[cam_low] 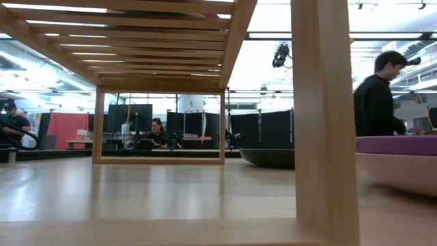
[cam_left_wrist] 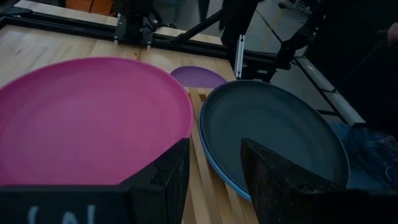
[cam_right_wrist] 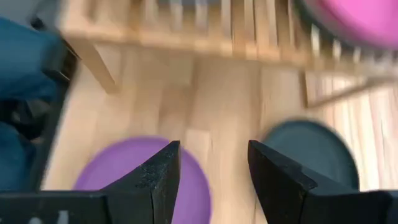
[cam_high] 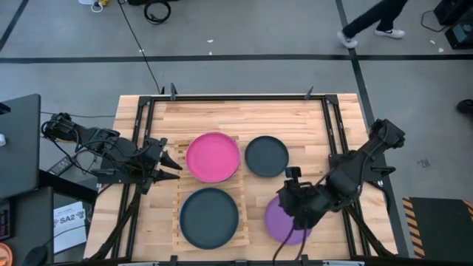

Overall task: Place and stack plates onto a shelf
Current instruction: Stack the violet plate on top of the black plate on the shelf

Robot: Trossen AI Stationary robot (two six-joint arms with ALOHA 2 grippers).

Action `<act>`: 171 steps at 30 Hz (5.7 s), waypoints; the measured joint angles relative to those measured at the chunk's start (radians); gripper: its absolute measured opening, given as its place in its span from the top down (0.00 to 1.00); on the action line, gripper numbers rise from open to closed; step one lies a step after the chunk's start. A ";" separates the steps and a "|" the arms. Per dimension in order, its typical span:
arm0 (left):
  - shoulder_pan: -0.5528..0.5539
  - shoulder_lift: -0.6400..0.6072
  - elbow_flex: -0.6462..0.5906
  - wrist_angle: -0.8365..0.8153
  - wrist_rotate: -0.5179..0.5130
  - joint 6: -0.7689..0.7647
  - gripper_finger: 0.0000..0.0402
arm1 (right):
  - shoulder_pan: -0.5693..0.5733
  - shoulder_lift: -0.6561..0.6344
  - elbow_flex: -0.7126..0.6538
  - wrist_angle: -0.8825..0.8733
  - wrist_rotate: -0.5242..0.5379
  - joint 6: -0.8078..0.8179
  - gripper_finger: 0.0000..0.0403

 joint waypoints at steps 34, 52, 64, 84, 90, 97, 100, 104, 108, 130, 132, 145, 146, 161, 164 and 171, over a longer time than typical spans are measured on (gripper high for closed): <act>0.000 0.000 0.000 0.000 0.000 0.000 0.63 | -0.247 0.001 -0.671 0.569 -0.364 -0.132 0.52; 0.000 0.000 0.000 0.000 0.000 0.000 0.63 | -0.247 0.001 -0.709 0.591 -0.366 -0.131 0.70; 0.000 0.000 0.000 0.000 0.000 0.000 0.63 | -0.246 0.001 -0.708 0.596 -0.376 -0.136 0.97; 0.000 0.000 0.000 0.000 0.000 0.000 0.63 | -0.248 0.001 -0.573 0.357 -0.411 -0.141 0.96; 0.000 0.000 0.000 0.000 0.000 0.000 0.63 | -0.248 0.002 -0.481 0.226 -0.410 -0.143 0.96; 0.000 0.000 0.000 0.020 0.000 0.000 0.63 | -0.253 0.002 -0.354 0.070 -0.410 -0.166 0.97; 0.000 0.000 0.000 0.052 0.000 0.000 0.63 | -0.260 0.002 -0.294 0.002 -0.410 -0.166 0.97; 0.000 0.007 0.000 0.105 -0.001 0.000 0.63 | -0.278 0.002 -0.216 -0.069 -0.410 -0.166 0.97; 0.000 0.031 0.000 0.172 -0.037 0.001 0.63 | -0.303 0.002 -0.127 -0.143 -0.410 -0.166 0.97; 0.006 0.249 0.000 0.653 -0.439 0.095 0.63 | -0.507 0.001 0.398 -0.363 -0.106 -0.192 0.97; 0.017 0.261 0.000 0.691 -0.458 0.116 0.63 | -0.528 0.000 0.413 -0.339 -0.059 -0.192 0.97; 0.175 0.283 0.000 0.734 -0.468 0.140 0.63 | -0.640 0.001 0.419 -0.023 0.234 -0.222 0.97; 0.187 0.283 0.000 0.734 -0.473 0.140 0.63 | -0.645 0.001 0.419 -0.002 0.247 -0.229 0.97; 0.329 0.282 0.000 0.734 -0.499 0.139 0.63 | -0.693 0.020 0.408 0.189 0.284 -0.242 0.97; 0.349 0.282 0.000 0.734 -0.499 0.139 0.63 | -0.693 0.028 0.408 0.213 0.291 -0.241 0.97; 0.385 0.282 0.000 0.733 -0.499 0.130 0.65 | -0.692 0.045 0.408 0.226 0.293 -0.241 0.96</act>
